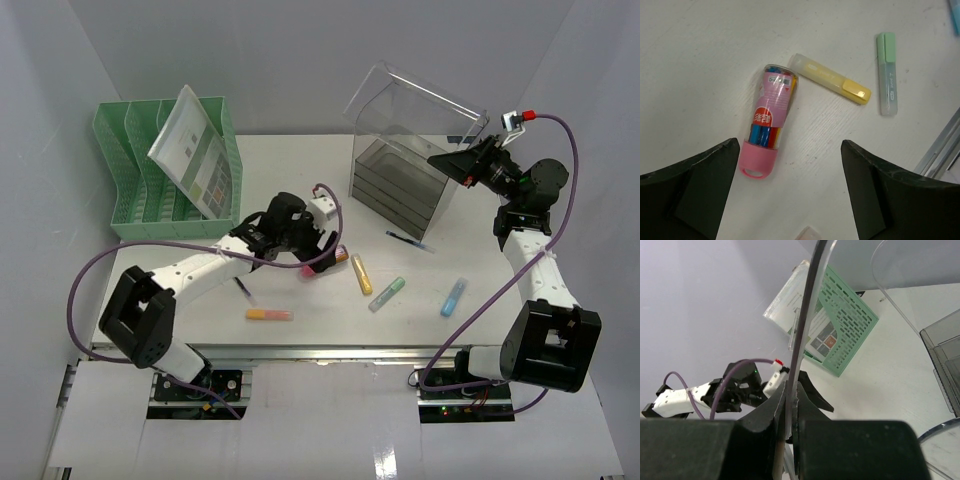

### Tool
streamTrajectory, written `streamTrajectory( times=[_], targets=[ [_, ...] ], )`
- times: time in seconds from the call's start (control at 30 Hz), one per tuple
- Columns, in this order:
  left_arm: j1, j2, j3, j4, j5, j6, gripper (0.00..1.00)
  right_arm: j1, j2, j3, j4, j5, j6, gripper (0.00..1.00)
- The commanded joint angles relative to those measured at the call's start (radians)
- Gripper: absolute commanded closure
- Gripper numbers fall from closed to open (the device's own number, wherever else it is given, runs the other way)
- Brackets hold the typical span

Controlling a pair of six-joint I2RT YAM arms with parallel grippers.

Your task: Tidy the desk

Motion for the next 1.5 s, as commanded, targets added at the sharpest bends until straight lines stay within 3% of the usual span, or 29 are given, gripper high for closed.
streamTrajectory(
  times=[0.0, 0.43, 0.63, 0.87, 1.03, 1.3, 1.47],
  targets=[
    [-0.057, 0.077, 0.03, 0.044, -0.076, 0.177, 0.07, -0.016, -0.026, 0.037, 0.197, 0.038, -0.03, 0.92],
    [-0.092, 0.285, 0.126, 0.064, -0.183, 0.238, 0.28, -0.015, -0.037, 0.016, 0.208, 0.03, -0.023, 0.92],
    [-0.101, 0.332, 0.125, 0.066, -0.209, 0.218, 0.47, -0.016, -0.038, 0.01, 0.21, 0.03, -0.021, 0.92],
    [-0.1, 0.329, 0.116, 0.068, -0.22, 0.211, 0.47, -0.017, -0.04, 0.005, 0.213, 0.028, -0.018, 0.92],
    [-0.101, 0.341, 0.118, 0.052, -0.214, 0.208, 0.37, -0.016, -0.043, 0.004, 0.216, 0.027, -0.015, 0.92],
    [-0.101, 0.356, 0.126, 0.045, -0.219, 0.2, 0.36, -0.017, -0.044, -0.001, 0.218, 0.025, -0.016, 0.92],
    [-0.101, 0.354, 0.139, 0.046, -0.229, 0.194, 0.49, -0.017, -0.043, -0.001, 0.218, 0.022, -0.017, 0.92]
  ],
)
